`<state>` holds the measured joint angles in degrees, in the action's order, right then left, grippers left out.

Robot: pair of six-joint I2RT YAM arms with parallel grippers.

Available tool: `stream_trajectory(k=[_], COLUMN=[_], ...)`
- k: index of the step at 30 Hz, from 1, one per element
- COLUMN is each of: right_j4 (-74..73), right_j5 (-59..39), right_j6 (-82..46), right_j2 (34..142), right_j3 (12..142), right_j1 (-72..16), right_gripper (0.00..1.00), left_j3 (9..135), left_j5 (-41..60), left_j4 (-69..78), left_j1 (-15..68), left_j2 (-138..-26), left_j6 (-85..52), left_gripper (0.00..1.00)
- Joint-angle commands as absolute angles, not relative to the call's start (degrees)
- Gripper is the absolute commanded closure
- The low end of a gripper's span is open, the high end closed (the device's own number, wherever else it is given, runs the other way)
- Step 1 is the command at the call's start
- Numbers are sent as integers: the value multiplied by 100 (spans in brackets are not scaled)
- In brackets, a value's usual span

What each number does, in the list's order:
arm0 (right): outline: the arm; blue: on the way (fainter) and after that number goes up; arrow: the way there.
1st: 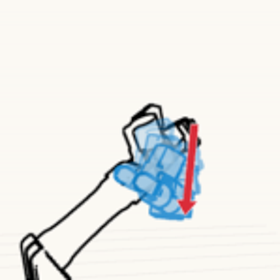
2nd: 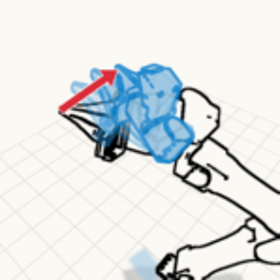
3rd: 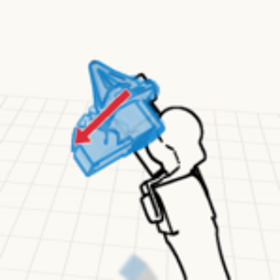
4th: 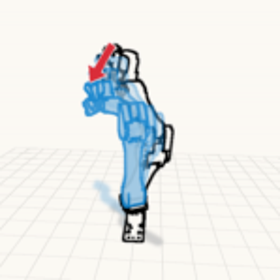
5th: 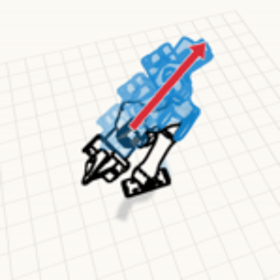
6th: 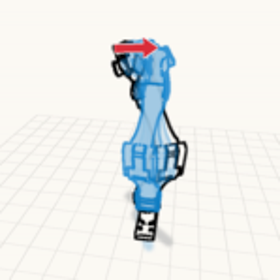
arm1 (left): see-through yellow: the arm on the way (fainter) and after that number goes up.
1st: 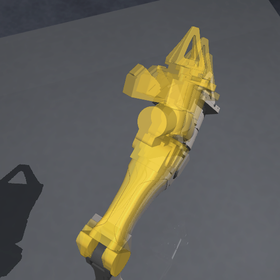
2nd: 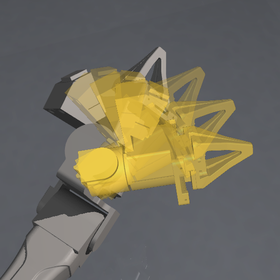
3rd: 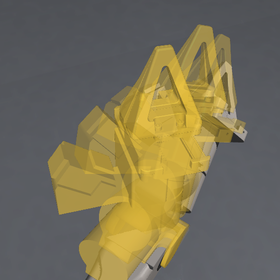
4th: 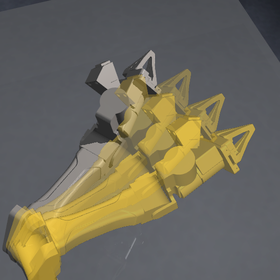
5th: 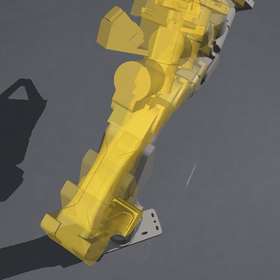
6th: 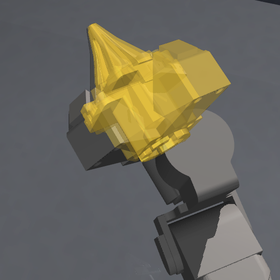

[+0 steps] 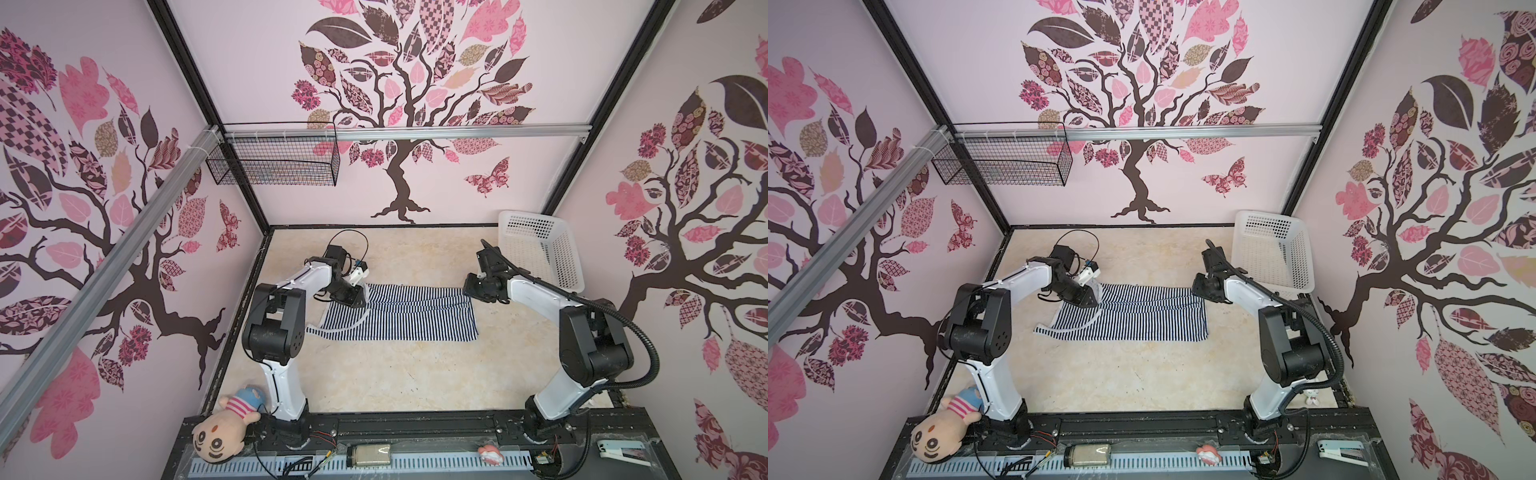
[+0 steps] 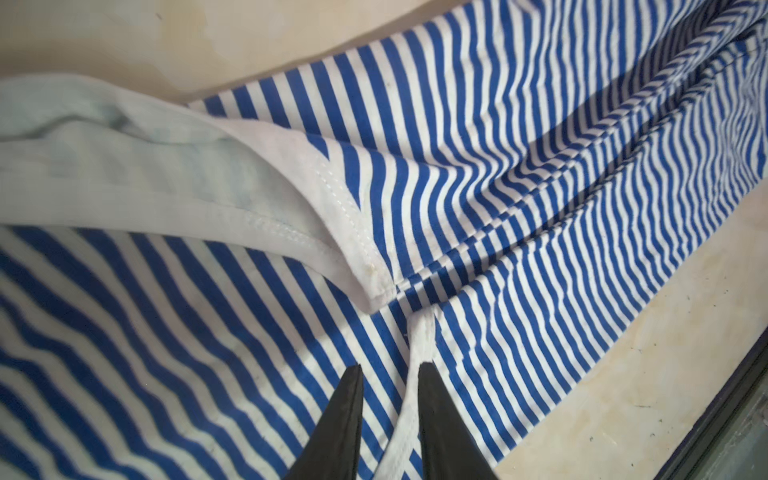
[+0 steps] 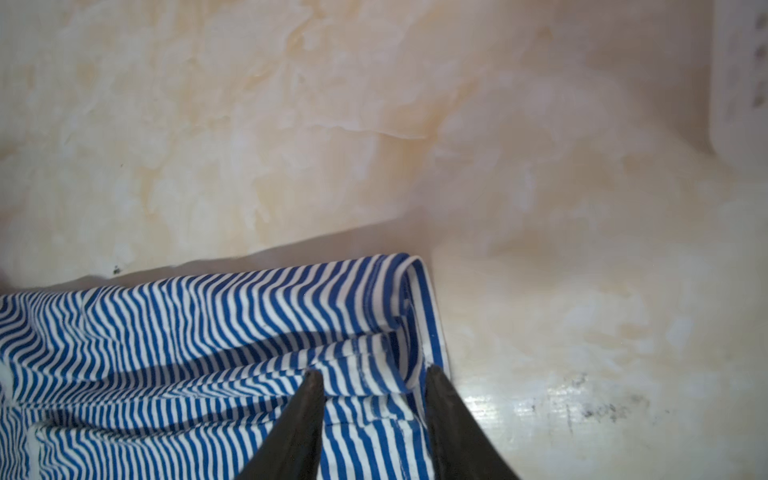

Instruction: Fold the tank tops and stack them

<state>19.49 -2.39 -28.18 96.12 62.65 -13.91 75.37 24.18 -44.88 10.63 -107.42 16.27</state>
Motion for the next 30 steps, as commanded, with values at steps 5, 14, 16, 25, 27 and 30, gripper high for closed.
stream_trajectory(k=[5,14,16,25,27,30], right_j4=[2127,1992,1970,1991,2010,2013], right_j5=[-187,-497,-546,-463,-444,-429], right_j6=[-2795,-2758,-2760,-2747,-2734,-2711], right_j2=[9820,10057,10081,9922,9843,9703], right_j3=[6486,6417,6399,6298,6245,6116], right_j1=[-1396,-1397,-1397,-1397,-1397,-1391], right_gripper=[54,56,58,88,92,96], left_j3=[8023,7784,7693,7458,7429,7344], left_j5=[2529,2719,2766,3044,3091,3157], left_j4=[-4481,-4259,-4221,-4272,-4311,-4307], left_j1=[1037,1028,1028,1028,1025,1026], left_j2=[-10873,-11232,-11250,-11346,-11343,-11270], left_j6=[1412,1128,1119,1155,1192,1171], left_gripper=[68,57,57,63,68,70])
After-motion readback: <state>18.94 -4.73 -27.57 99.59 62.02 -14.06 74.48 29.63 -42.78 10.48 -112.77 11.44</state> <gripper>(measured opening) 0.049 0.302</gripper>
